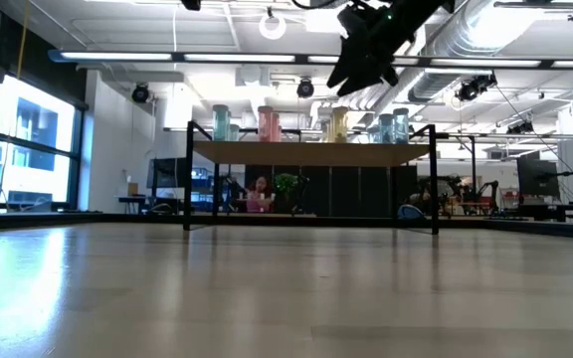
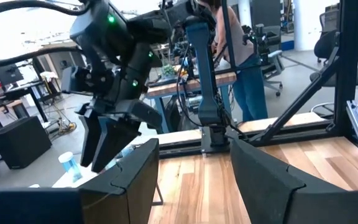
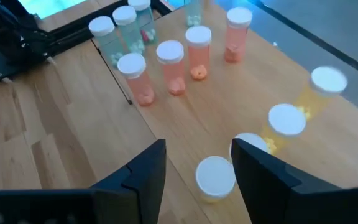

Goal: Pick and place medicine bottles onto shelf by color
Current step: Return to Home Position

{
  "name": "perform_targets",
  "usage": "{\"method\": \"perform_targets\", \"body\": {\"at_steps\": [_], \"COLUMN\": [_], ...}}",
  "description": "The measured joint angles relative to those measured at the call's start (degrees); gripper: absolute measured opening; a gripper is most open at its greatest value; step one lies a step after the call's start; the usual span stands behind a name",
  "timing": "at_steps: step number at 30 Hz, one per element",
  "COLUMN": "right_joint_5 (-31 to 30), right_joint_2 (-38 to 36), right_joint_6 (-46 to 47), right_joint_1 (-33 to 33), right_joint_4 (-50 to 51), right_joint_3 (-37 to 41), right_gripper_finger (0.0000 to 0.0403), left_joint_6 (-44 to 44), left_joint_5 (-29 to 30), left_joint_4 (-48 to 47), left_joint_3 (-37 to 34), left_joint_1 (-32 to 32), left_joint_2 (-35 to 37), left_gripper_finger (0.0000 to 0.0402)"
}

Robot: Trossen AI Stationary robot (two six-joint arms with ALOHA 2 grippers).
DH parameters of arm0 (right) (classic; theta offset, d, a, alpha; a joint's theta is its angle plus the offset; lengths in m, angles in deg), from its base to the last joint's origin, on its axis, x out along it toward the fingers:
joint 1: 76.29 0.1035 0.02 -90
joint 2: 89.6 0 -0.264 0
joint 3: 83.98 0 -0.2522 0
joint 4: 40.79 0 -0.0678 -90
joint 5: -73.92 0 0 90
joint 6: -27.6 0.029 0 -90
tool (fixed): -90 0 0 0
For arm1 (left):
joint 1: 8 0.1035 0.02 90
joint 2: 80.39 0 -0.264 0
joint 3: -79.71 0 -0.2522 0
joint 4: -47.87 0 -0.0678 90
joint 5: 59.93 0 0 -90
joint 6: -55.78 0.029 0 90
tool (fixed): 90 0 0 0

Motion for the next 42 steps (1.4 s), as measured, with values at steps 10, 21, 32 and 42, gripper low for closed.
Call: {"method": "perform_targets", "body": {"at_steps": [10,21,32,42], "right_joint_5": [0.0,-6.35,-6.25,-8.3], "right_joint_2": [-5.89,-28.1,-45.26,-55.49], "right_joint_6": [-6.32,-9.3,-10.64,-10.36], "right_joint_1": [6.81,20.63,28.82,30.12], "right_joint_4": [4.45,-13.58,-29.1,-37.49], "right_joint_3": [-3.02,20.12,43.65,60.04], "right_gripper_finger": [0.0174,0.0174,0.0174,0.0174], "left_joint_6": [-2.37,-10.57,-13.43,-14.84], "left_joint_5": [2.14,5.12,8.61,8.61], "left_joint_4": [-11.82,-21.5,-20.24,-18.81], "left_joint_3": [0.04,-9.33,-24.1,-35.85], "left_joint_1": [-0.16,-3.44,-4.49,-4.48], "left_joint_2": [10.53,29.57,43.3,52.54], "left_gripper_finger": [0.0187,0.0186,0.0186,0.0186]}}
